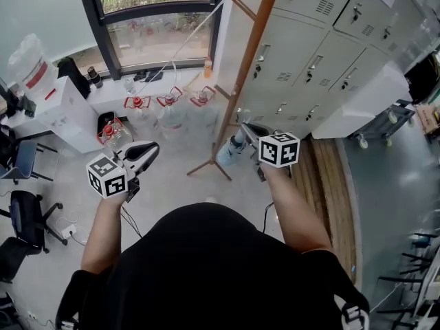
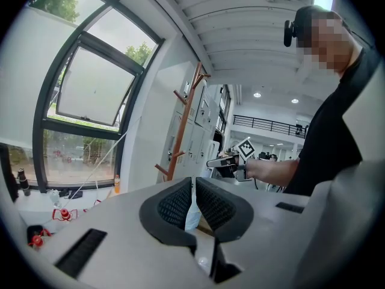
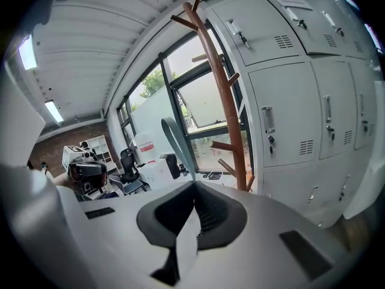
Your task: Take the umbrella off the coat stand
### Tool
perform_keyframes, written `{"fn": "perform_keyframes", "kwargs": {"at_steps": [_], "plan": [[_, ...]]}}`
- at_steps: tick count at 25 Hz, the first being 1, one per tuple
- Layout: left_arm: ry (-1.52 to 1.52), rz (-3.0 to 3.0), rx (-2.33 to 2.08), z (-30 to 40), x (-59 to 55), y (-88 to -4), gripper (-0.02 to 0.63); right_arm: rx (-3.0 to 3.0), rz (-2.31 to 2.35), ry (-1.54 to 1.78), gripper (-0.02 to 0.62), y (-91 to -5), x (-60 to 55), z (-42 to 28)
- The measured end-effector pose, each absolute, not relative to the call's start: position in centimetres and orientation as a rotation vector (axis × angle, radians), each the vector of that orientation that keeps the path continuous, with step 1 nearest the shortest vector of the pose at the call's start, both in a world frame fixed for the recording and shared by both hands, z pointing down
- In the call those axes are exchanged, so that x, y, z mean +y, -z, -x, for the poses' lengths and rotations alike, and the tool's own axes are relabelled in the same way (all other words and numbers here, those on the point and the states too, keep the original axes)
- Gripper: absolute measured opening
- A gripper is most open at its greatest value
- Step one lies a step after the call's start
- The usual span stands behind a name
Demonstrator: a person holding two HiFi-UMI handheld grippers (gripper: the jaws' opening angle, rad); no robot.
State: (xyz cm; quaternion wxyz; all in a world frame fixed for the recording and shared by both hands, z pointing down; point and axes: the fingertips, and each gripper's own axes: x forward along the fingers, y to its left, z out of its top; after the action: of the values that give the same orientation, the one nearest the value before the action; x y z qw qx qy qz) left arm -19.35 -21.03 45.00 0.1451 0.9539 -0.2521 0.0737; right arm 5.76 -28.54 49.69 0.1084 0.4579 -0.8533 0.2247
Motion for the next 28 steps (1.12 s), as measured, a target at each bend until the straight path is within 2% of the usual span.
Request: {"fn": "perform_keyframes", "kwargs": {"at_steps": [28], "plan": [[-0.183, -2.76, -0.628, 17.9, -12.6, -45.3, 0.031, -2.508, -1.488, -0.701, 0.017, -49.5, -14.9, -9.6]]}}
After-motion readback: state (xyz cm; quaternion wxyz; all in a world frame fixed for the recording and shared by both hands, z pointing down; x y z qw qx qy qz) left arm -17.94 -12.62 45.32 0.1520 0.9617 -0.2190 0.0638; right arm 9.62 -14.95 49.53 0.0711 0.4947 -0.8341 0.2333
